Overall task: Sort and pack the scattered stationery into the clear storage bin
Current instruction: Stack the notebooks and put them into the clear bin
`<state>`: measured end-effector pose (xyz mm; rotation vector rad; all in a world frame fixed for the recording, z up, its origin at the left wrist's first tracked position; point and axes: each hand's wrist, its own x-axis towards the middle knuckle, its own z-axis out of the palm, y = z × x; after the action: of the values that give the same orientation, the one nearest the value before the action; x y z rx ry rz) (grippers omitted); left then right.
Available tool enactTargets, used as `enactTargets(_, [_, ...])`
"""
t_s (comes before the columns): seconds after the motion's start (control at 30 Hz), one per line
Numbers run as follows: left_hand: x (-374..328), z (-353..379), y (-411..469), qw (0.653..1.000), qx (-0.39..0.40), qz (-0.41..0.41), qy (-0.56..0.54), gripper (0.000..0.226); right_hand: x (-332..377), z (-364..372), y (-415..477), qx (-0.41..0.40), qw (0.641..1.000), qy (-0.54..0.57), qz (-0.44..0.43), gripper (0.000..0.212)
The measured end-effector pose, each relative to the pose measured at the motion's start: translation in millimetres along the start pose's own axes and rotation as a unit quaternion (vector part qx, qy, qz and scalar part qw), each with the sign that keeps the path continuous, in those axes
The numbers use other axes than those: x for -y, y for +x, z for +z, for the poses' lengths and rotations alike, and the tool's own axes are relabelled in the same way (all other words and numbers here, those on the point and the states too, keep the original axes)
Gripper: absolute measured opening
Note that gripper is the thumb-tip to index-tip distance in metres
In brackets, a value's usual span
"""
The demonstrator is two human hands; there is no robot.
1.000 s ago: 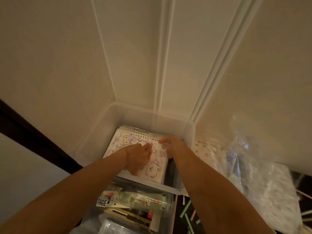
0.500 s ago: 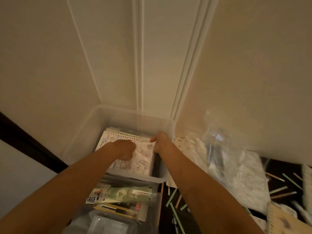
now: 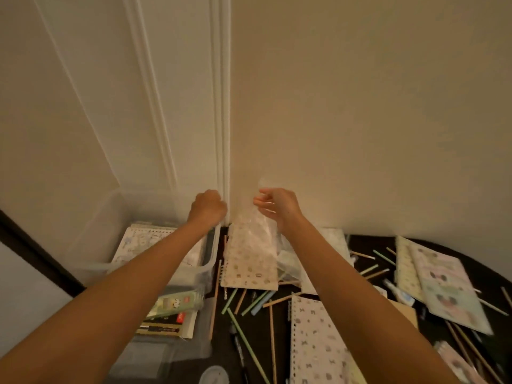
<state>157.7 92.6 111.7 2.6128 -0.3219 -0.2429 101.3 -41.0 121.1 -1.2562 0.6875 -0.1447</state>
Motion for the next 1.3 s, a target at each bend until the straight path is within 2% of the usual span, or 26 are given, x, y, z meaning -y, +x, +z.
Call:
enactTargets(0.1, [-35,21,-24,0.998,0.011,0.023,-0.059,0.025,-9,-59,-10,-0.089,0.996,-0.006,-0.005,0.019])
enactTargets(0.2, [-45,59,-41,0.990,0.055,-0.008,-0.130,0.051,-28,-107,-20,-0.149,0.986,-0.061,0.033,0.019])
enactTargets(0.3, [-39,96,-48,0.990,0.038,-0.042,-0.130,0.062,-51,-140,-27,-0.138,0.982,-0.103,0.079,0.017])
enactTargets(0.37, [-36,112,-53,0.985,-0.012,-0.054,-0.163,0.063,-70,-154,-27,-0.112,0.981,-0.123,0.098,0.035])
enactTargets(0.43, [-32,126,-60,0.966,-0.078,-0.056,-0.241,0.063,-91,-165,-25,-0.096,0.982,-0.126,0.107,0.053])
enactTargets(0.53, [-28,147,-70,0.926,-0.165,-0.057,-0.334,0.063,-115,-173,-18,-0.083,0.982,-0.123,0.119,0.060])
enactTargets(0.63, [-37,172,-84,0.889,-0.183,-0.086,-0.412,0.077,-135,-181,-8,-0.081,0.985,-0.106,0.113,0.057])
enactTargets(0.7, [-45,186,-91,0.864,-0.176,-0.096,-0.461,0.083,-141,-186,-3,-0.086,0.989,-0.077,0.096,0.047])
enactTargets(0.8, [-53,204,-98,0.840,-0.134,-0.106,-0.514,0.075,-144,-190,1,-0.066,0.992,-0.056,0.094,0.013])
enactTargets(0.83, [-56,208,-96,0.837,-0.113,-0.118,-0.522,0.072,-142,-189,2,-0.051,0.993,-0.036,0.100,0.007])
enactTargets(0.9, [-56,224,-100,0.830,-0.062,-0.127,-0.539,0.063,-153,-192,3,-0.028,0.996,-0.018,0.086,0.010])
enactTargets(0.97, [-57,233,-103,0.824,-0.027,-0.117,-0.554,0.042,-158,-192,2,-0.023,0.998,-0.021,0.057,0.020])
enactTargets(1.03, [-57,239,-113,0.831,-0.021,-0.083,-0.549,0.013,-164,-195,-5,-0.019,0.999,-0.027,0.014,0.025])
enactTargets(1.07, [-58,242,-119,0.832,-0.021,-0.063,-0.550,0.009,-166,-197,-10,-0.020,0.999,-0.026,-0.009,0.023])
enactTargets(1.17, [-59,247,-138,0.829,-0.010,-0.021,-0.559,0.014,-168,-202,-33,0.007,0.999,0.026,-0.038,0.011])
enactTargets(1.3, [-59,254,-172,0.835,-0.026,0.014,-0.550,0.019,-176,-217,-72,0.033,0.994,0.081,-0.060,0.018])
